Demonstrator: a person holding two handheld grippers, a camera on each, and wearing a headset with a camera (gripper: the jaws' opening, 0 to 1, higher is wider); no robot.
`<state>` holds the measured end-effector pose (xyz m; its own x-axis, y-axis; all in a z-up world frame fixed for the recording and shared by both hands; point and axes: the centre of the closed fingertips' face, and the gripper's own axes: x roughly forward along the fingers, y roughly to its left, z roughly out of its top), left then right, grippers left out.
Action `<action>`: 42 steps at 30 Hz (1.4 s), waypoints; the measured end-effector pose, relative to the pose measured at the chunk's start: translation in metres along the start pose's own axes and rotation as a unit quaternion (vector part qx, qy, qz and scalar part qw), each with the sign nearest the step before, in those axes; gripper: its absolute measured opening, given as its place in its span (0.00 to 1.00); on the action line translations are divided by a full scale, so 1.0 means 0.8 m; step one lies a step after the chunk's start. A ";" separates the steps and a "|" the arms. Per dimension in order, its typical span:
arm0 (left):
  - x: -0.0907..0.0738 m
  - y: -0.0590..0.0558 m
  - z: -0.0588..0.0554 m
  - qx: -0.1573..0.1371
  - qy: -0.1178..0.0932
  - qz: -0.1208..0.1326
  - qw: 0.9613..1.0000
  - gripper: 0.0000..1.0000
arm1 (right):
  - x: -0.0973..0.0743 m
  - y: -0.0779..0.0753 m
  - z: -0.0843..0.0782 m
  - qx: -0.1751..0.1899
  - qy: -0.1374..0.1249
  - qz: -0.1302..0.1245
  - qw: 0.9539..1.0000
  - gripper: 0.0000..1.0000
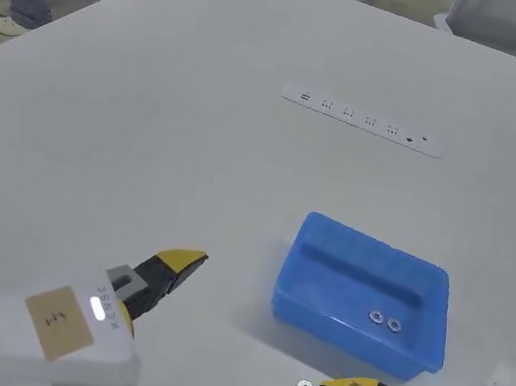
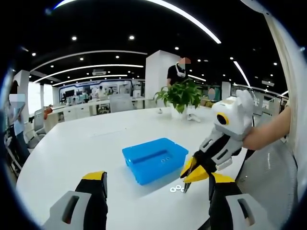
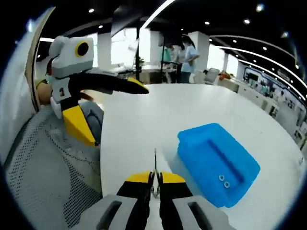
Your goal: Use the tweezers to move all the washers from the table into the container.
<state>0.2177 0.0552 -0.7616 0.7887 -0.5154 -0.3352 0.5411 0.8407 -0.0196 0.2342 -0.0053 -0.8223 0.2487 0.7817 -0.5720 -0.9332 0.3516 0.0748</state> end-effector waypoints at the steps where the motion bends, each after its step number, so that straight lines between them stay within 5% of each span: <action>1: 0.000 0.000 0.000 0.000 0.000 0.000 1.000 0.89 | -0.002 -0.003 0.004 0.014 -0.010 -0.003 1.000 0.02; 4: 0.000 0.000 0.000 -0.001 -0.001 -0.001 1.000 0.89 | -0.014 -0.017 0.018 0.055 -0.038 -0.014 0.998 0.02; 12: 0.001 -0.002 0.001 -0.001 -0.002 -0.004 1.000 0.89 | -0.039 -0.042 0.048 0.088 -0.067 -0.034 0.993 0.02; 23: -0.001 0.002 0.002 -0.005 -0.006 0.002 1.000 0.89 | -0.044 -0.069 0.087 0.119 -0.101 -0.036 0.987 0.02; 39: -0.001 0.004 0.002 -0.008 -0.008 0.008 1.000 0.89 | -0.024 -0.118 0.085 0.185 -0.103 -0.043 0.976 0.02; 42: -0.001 0.004 0.003 -0.008 -0.009 0.007 1.000 0.89 | -0.019 -0.124 0.076 0.163 -0.076 -0.053 0.982 0.02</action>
<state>0.2190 0.0580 -0.7594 0.8013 -0.5060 -0.3192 0.5249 0.8506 -0.0306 0.3390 -0.0206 -0.7715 0.3992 0.7913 -0.4631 -0.7732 0.5621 0.2938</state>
